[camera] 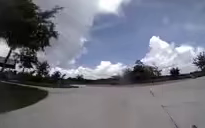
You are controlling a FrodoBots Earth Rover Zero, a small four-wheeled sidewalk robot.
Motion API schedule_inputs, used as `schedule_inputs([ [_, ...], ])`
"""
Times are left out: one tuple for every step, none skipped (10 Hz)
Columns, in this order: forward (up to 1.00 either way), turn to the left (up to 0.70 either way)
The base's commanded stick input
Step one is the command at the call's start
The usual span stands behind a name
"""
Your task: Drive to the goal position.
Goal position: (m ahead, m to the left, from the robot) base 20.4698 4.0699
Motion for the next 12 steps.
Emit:
schedule_inputs([
  [0.85,0.34],
  [0.85,0.34],
  [0.85,0.34],
  [0.85,0.34],
  [0.85,0.21],
  [0.85,0.05],
  [0.85,0.00],
  [0.85,0.00],
  [0.85,0.00],
  [0.85,0.00],
  [0.85,0.00],
  [0.85,0.00],
])
